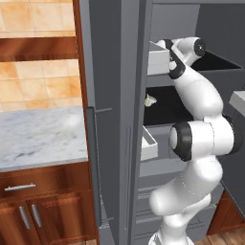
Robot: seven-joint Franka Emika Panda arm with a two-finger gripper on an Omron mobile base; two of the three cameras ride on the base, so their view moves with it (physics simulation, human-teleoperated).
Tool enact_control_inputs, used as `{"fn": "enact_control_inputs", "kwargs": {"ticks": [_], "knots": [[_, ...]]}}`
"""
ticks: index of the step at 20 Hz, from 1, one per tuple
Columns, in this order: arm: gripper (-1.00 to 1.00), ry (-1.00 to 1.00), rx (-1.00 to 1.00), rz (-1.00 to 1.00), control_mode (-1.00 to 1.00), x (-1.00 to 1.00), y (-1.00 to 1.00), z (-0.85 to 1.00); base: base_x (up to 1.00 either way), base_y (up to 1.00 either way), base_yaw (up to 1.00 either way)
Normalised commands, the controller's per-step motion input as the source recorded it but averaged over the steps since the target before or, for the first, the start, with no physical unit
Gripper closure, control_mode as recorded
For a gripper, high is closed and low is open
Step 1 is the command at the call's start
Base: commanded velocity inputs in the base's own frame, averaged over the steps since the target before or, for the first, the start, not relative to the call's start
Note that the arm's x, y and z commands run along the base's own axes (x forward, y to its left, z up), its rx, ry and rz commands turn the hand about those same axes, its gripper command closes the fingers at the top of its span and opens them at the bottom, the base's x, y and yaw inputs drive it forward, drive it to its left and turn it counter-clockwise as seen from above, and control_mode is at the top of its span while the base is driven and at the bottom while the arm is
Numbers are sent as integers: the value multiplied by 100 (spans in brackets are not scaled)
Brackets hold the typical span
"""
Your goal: Transport the chicken drumstick from the fridge to the microwave and turn on the microwave.
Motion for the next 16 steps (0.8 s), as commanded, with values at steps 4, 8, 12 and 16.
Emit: {"fn": "enact_control_inputs", "kwargs": {"ticks": [4, 8, 12, 16], "knots": [[100, 0, 5, -10, -100, -98, -33, 19, 0, 0, 0], [100, -6, 3, -10, -100, -100, -20, 36, 0, 0, 0], [100, -10, 0, -11, -100, -100, 0, 33, 0, 0, 0], [100, -1, 5, -13, -100, -100, 0, 4, 0, 0, 0]]}}
